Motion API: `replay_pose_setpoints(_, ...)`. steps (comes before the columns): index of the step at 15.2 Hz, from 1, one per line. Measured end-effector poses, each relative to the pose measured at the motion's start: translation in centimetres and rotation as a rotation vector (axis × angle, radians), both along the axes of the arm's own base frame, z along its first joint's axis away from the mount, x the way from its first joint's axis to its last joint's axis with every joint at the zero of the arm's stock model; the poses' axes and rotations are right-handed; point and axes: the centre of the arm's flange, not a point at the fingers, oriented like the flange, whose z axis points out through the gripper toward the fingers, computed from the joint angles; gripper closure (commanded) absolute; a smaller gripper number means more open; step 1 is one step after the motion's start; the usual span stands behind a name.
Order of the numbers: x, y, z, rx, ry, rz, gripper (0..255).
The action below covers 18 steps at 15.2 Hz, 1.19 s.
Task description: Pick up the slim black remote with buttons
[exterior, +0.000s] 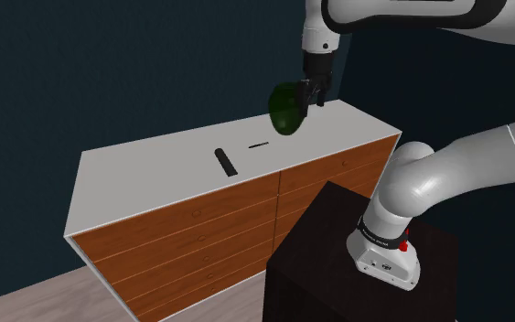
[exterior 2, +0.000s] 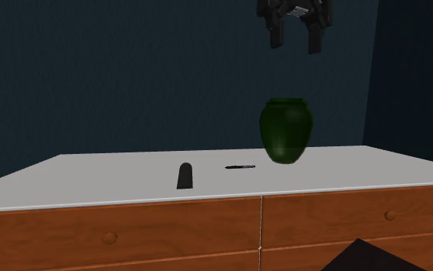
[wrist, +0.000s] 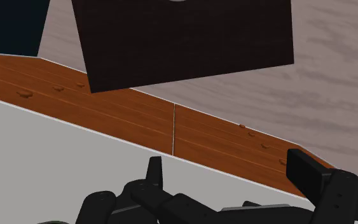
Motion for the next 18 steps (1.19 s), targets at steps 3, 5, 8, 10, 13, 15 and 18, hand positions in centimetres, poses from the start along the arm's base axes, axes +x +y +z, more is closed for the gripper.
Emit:
replay_pose_setpoints(3, 1.4, 0.4, -1.0, 0.004, 0.007, -0.014, 0)
replay_pose_setpoints(5, 3.2, 0.9, -2.5, 0.01, 0.017, -0.036, 0)
replay_pose_setpoints(8, 6.4, 1.7, -4.4, 0.02, 0.032, -0.072, 0)
replay_pose_setpoints(10, 8.4, 2.2, -6.1, 0.027, 0.043, -0.096, 0)
replay_pose_setpoints(13, 12.0, 2.8, -8.5, 0.036, 0.058, -0.133, 0)
replay_pose_setpoints(15, 13.9, 2.8, -10.5, 0.043, 0.069, -0.158, 0)
replay_pose_setpoints(18, 17.3, 3.6, -12.9, 0.053, 0.085, -0.194, 0)
